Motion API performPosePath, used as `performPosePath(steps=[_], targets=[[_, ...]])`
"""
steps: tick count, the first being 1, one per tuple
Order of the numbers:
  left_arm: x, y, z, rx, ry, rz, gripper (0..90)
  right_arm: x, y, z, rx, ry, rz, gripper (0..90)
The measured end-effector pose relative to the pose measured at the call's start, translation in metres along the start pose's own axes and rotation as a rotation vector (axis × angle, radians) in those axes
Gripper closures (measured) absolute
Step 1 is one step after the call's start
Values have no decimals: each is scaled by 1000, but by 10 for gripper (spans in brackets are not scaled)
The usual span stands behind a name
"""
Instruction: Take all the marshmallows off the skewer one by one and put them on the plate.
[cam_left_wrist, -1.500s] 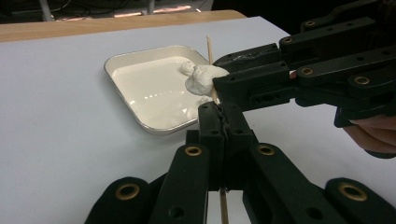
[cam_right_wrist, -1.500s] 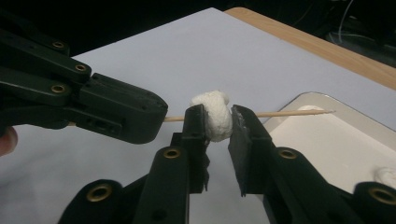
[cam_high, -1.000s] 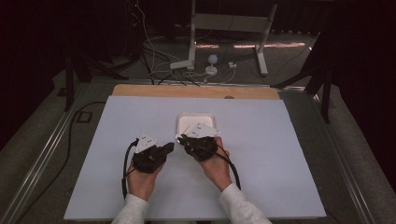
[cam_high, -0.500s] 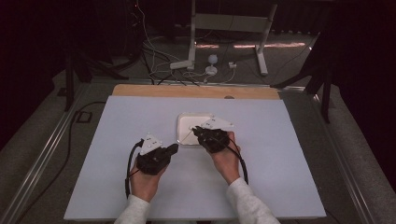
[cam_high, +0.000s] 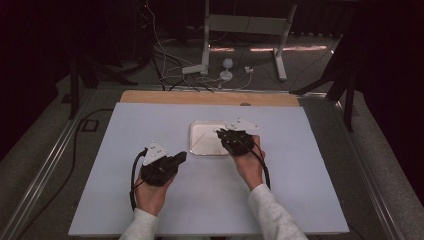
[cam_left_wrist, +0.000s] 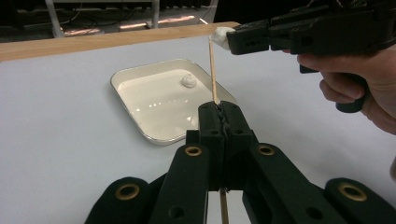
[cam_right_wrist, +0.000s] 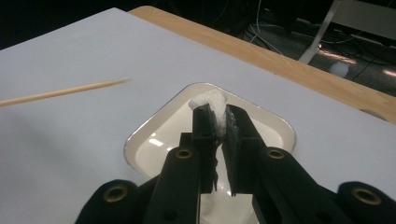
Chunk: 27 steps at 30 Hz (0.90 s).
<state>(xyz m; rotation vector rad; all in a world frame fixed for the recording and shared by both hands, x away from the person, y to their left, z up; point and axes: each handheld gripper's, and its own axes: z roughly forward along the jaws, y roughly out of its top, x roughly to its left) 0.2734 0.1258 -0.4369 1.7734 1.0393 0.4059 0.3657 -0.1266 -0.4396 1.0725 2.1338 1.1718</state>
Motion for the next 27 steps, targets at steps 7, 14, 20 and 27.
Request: performPosePath(steps=[7, 14, 20, 27], targets=[[0, 0, 0, -3, -1, -3, 900, -9, -2, 5, 18, -5, 9, 833], [2, 0, -2, -7, 1, -10, 900, -13, -6, 12, 41, -8, 14, 829], [3, 0, -2, -8, 0, -11, 900, -16, -9, 18, 65, -14, 16, 825], [3, 0, -2, -12, 1, -15, 900, -20, -13, 24, 89, -20, 23, 820]])
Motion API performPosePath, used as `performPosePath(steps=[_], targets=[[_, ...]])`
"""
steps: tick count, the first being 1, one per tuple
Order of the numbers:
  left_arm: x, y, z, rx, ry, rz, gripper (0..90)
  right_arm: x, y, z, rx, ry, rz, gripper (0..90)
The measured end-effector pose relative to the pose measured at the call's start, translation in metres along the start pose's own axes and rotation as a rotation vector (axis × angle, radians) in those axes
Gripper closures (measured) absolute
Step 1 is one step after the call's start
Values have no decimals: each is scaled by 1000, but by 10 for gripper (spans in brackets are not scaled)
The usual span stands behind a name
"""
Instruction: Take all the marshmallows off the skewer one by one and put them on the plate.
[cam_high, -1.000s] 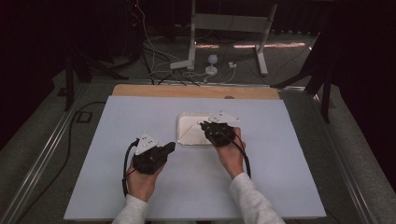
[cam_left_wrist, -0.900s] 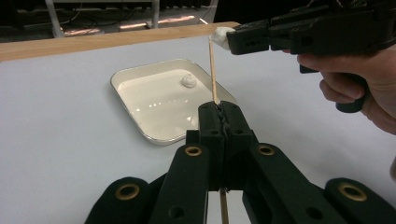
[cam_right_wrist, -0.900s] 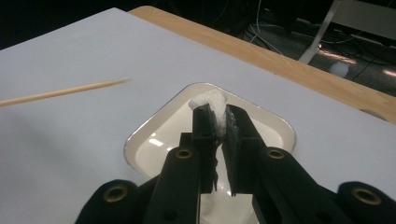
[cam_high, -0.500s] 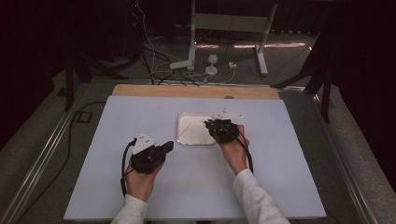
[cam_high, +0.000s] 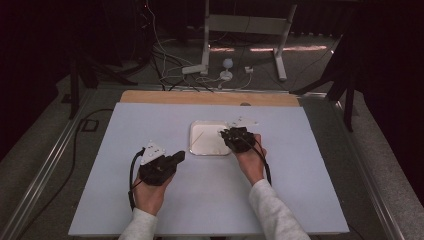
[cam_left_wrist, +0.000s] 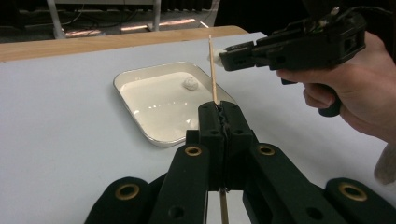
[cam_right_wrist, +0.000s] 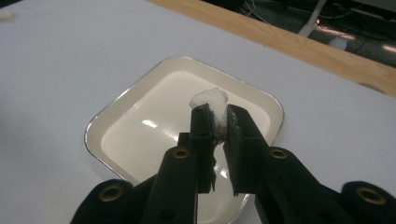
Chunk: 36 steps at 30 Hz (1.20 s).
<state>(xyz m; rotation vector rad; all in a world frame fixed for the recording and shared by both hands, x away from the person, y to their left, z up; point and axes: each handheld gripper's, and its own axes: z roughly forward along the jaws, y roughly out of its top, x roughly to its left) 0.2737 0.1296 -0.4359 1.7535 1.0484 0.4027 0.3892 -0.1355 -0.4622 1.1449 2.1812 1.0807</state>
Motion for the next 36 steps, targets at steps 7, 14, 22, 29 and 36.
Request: performPosePath(steps=[7, 14, 22, 29, 36], targets=[[1, 0, -1, -3, 1, -3, 900, -4, -6, 8, 37, -7, 7, 813], [1, 1, -1, -5, 0, -3, 900, -5, -13, 17, 77, -1, 20, 810], [2, 0, -2, -6, 3, -9, 900, -6, -20, 26, 131, 24, 35, 627], [1, 1, -1, -11, 5, -14, 900, -8, -19, 21, 69, 36, 86, 288], [-1, 8, -1, -22, 9, -9, 900, -6, -16, 4, 34, 109, 109, 78]])
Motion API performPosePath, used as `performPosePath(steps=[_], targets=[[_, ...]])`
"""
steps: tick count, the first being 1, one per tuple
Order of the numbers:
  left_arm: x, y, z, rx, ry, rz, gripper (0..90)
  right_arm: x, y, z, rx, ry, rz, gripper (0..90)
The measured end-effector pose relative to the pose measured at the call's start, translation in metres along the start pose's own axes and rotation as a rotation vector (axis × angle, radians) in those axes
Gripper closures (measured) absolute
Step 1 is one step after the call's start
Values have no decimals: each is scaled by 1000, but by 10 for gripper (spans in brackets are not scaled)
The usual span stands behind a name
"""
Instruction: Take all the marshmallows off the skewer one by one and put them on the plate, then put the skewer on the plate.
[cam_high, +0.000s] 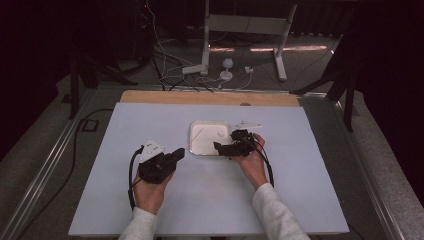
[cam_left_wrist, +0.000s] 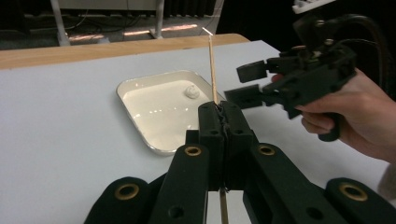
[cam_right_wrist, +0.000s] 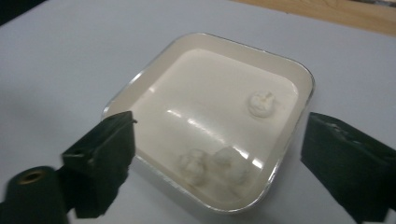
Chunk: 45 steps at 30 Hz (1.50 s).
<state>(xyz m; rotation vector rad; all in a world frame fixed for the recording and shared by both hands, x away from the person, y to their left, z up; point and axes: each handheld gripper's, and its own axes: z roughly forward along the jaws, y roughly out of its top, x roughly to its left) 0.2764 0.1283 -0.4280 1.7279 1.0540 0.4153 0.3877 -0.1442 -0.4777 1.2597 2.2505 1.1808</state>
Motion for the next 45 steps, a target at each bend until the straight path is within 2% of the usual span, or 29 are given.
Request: performPosePath(steps=[6, 11, 20, 26, 35, 45], targets=[[0, 4, 6, -4, 3, -4, 899, 6, 1, -15, -24, 44, -16, 0], [1, 9, 11, -7, 10, -5, 898, 8, 3, -27, -57, 45, -29, 0], [1, 16, 21, -26, 17, -3, 898, 7, -1, -40, -78, 66, -40, 0], [1, 22, 29, -27, 32, 13, 898, 5, -8, -49, -86, 65, -45, 0], [2, 27, 38, -39, 49, 8, 897, 0, -17, -63, -97, 70, -52, 0], [3, 30, 49, -39, 49, 12, 897, -7, -27, -73, -117, 65, -31, 0]])
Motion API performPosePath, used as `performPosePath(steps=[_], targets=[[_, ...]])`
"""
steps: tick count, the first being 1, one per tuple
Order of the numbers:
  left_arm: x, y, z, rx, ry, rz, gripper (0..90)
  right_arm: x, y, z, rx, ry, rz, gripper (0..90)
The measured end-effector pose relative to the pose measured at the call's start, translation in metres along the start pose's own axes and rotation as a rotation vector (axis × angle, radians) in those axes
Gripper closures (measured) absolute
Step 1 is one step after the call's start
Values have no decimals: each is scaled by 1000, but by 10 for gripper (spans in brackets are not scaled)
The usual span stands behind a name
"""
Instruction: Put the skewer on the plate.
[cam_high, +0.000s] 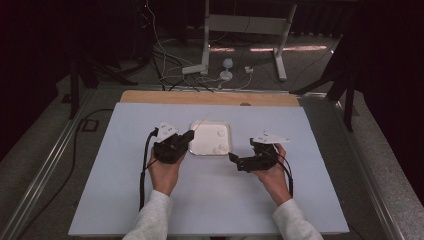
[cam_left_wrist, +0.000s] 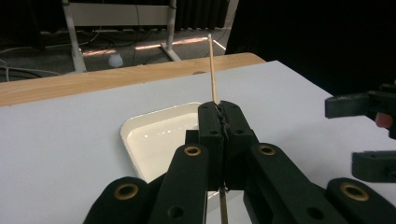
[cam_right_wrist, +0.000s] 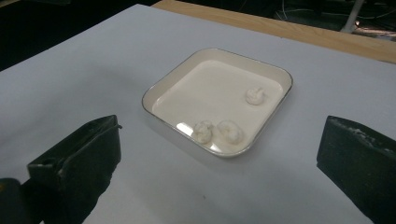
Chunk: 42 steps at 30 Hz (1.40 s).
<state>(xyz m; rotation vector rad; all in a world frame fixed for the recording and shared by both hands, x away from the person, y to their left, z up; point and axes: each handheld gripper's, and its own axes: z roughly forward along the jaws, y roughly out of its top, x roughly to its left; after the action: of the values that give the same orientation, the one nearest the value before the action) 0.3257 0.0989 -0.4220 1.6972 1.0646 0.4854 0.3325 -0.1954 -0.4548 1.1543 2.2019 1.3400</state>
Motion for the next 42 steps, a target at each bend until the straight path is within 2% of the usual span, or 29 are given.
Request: performPosePath(steps=[26, 35, 42], targets=[[-3, 3, 35, 10, 22, 26, 895, -10, -32, -37, -6, -34, 4, 0], [-2, 1, 46, 21, 40, 24, 894, -16, -39, -55, -20, -52, 17, 0], [-1, -1, 54, 35, 69, 23, 894, -21, -44, -64, -29, -64, 25, 0]])
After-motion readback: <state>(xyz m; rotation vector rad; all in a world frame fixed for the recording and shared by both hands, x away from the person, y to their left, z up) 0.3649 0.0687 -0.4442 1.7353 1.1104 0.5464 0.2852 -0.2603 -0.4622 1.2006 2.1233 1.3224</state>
